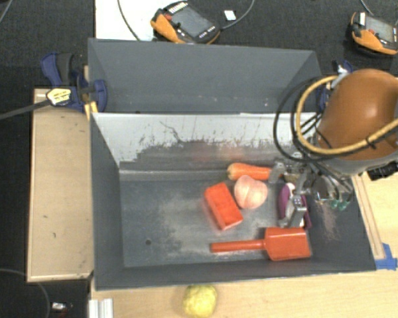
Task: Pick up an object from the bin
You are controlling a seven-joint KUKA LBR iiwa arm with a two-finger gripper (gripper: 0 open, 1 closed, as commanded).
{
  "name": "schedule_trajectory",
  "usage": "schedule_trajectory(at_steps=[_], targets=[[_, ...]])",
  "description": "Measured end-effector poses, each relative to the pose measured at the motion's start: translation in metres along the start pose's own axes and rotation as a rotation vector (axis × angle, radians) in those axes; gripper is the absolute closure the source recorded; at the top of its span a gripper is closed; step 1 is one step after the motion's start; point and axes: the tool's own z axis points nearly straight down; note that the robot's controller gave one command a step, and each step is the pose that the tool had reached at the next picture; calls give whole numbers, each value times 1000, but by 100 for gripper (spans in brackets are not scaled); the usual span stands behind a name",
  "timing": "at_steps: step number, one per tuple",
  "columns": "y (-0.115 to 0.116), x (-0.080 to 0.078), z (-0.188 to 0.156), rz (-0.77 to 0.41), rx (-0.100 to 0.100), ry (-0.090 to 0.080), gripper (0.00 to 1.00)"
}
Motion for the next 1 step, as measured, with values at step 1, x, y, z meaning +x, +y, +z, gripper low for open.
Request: schedule_trajectory(at_steps=[1], targets=[[0, -1, -4, -2, 1, -8, 0]])
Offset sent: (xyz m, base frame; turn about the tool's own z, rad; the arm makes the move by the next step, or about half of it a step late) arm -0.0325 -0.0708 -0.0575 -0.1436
